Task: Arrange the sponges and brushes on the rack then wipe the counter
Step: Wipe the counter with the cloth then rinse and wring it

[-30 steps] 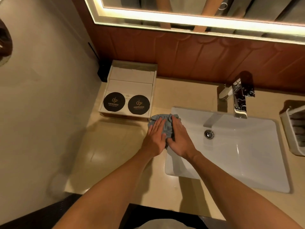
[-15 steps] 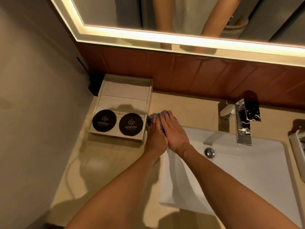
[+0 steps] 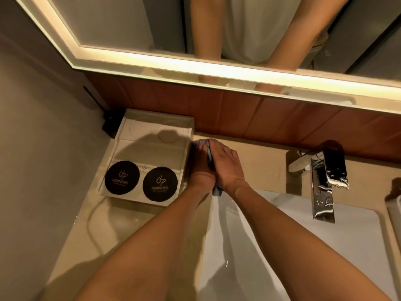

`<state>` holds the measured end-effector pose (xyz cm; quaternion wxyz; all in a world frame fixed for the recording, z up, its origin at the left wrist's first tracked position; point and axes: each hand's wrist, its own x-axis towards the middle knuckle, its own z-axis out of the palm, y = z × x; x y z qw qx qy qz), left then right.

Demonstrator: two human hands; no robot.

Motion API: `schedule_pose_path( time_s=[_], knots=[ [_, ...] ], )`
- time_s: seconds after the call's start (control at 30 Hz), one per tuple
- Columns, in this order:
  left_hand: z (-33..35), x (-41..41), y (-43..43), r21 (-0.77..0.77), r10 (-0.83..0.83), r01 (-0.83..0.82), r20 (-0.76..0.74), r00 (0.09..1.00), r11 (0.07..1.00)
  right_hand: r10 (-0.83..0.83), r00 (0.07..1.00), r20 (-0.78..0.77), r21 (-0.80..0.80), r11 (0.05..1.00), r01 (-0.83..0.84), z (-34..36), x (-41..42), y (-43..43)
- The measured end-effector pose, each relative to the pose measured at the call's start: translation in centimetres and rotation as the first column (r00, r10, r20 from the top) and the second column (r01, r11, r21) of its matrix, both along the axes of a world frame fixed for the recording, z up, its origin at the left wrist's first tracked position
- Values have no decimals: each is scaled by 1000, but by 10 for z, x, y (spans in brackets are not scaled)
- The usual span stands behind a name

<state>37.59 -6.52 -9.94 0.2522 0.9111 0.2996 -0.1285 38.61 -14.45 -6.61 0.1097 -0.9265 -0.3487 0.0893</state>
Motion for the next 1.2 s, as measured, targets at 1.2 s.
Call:
schedule_pose_path(
  time_s=[1.2],
  knots=[
    [-7, 29, -99, -82, -497, 588, 448, 743, 804, -766, 603, -223, 441, 472, 763, -8, -21, -110]
  ],
)
